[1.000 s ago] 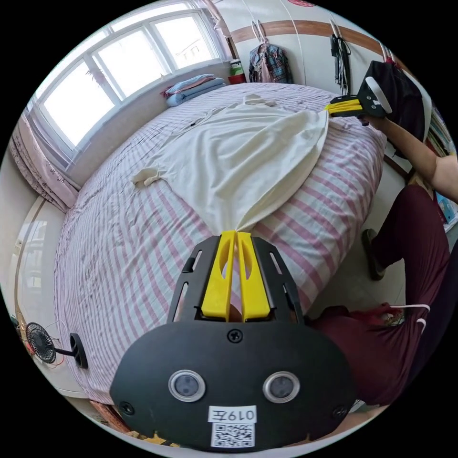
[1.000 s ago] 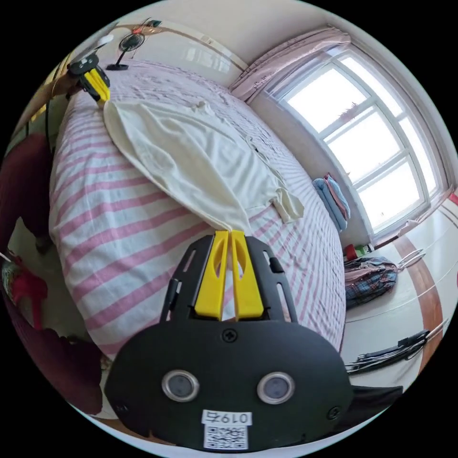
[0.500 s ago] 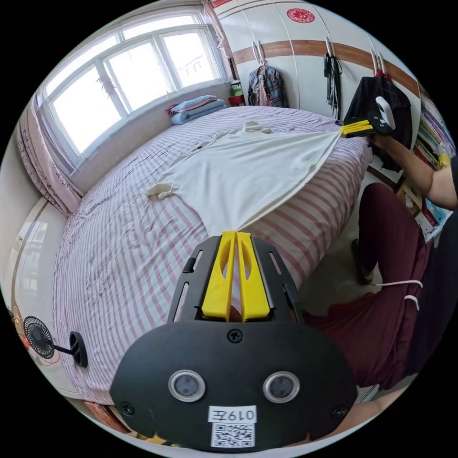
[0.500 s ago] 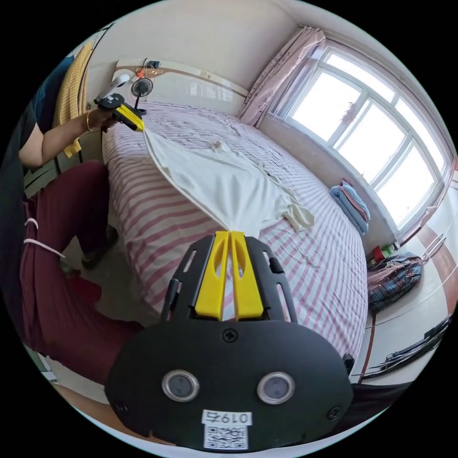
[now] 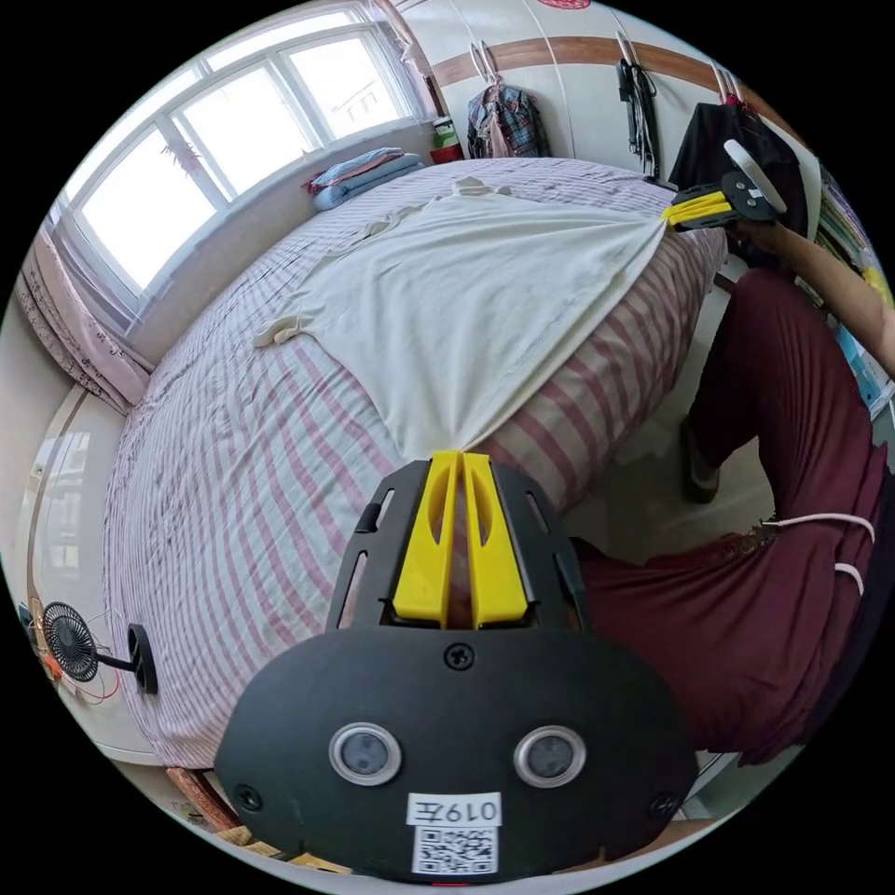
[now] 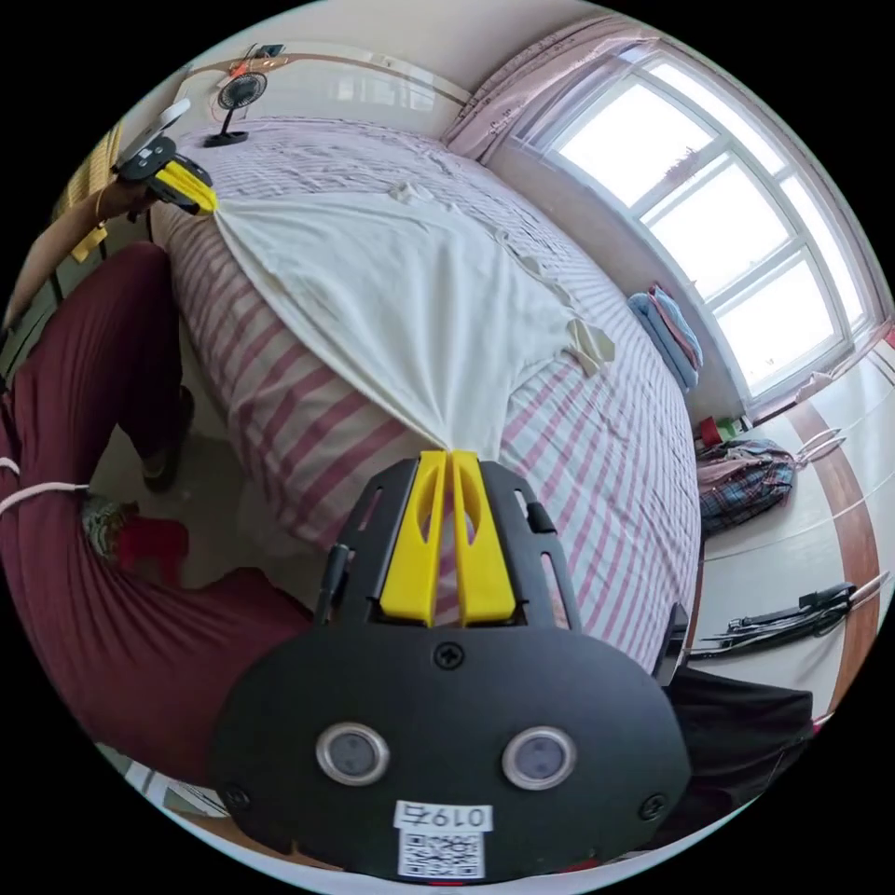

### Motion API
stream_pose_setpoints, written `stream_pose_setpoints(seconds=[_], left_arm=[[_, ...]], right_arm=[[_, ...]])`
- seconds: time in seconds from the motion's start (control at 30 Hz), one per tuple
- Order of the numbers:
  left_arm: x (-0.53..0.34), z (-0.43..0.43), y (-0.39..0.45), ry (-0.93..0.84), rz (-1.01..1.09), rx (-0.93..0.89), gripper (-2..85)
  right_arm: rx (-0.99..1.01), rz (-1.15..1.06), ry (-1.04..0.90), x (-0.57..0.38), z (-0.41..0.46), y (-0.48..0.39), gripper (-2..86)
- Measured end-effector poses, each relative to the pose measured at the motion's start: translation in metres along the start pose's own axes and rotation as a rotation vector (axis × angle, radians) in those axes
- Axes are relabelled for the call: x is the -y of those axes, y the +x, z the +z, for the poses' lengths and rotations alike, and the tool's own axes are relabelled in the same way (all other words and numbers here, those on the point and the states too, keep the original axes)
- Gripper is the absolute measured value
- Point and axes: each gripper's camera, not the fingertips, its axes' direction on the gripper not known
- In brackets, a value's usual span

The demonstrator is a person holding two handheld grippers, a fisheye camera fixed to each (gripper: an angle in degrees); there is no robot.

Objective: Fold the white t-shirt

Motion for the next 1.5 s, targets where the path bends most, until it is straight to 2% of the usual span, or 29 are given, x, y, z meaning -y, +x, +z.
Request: stream_pose_setpoints(seconds=[0.13, 0.3, 0.43, 0.5, 0.6, 0.67, 0.73, 0.87, 1.03, 1.13, 1.3, 1.37, 1.5], left_arm=[[0.001, 0.004, 0.007, -0.034, 0.000, 0.032, 1.0], [-0.017, 0.001, -0.016, -0.064, -0.075, -0.090, 1.1], [-0.049, -0.011, -0.044, -0.025, -0.205, -0.171, 0.9], [-0.061, -0.023, -0.064, 0.062, -0.295, -0.212, 0.9], [-0.060, -0.044, -0.108, 0.287, -0.498, -0.220, 0.9], [-0.040, -0.047, -0.145, 0.471, -0.672, -0.244, 0.9], [-0.017, -0.040, -0.161, 0.589, -0.747, -0.284, 0.9], [0.047, 0.007, -0.164, 0.711, -0.807, -0.363, 0.8], [0.111, 0.058, -0.144, 0.548, -0.701, -0.266, 0.8], [0.125, 0.077, -0.138, 0.522, -0.650, -0.266, 0.8], [0.133, 0.090, -0.143, 0.489, -0.635, -0.368, 0.8], [0.138, 0.087, -0.142, 0.454, -0.591, -0.329, 0.8], [0.132, 0.084, -0.149, 0.447, -0.612, -0.286, 0.8]], right_arm=[[0.003, 0.085, -0.011, -0.008, 0.004, 0.012, 1.5], [0.027, 0.070, 0.006, -0.032, -0.007, 0.038, 4.4], [0.047, 0.140, 0.025, -0.059, -0.024, 0.088, 0.7], [0.078, 0.234, 0.111, -0.067, -0.038, 0.125, -0.3], [0.121, 0.466, 0.317, -0.066, -0.052, 0.201, -0.7], [0.162, 0.619, 0.465, -0.060, -0.047, 0.247, -0.5], [0.264, 0.786, 0.573, -0.042, -0.012, 0.308, 0.2], [0.322, 0.916, 0.391, 0.009, 0.087, 0.383, 4.6], [0.413, 0.987, 0.239, 0.045, 0.197, 0.447, 6.2], [0.418, 1.025, 0.211, 0.048, 0.222, 0.470, 7.2], [0.523, 1.081, 0.140, 0.050, 0.258, 0.487, 8.1], [0.503, 1.081, 0.108, 0.054, 0.265, 0.489, 6.5], [0.493, 1.077, 0.161, 0.054, 0.255, 0.493, 0.8]])
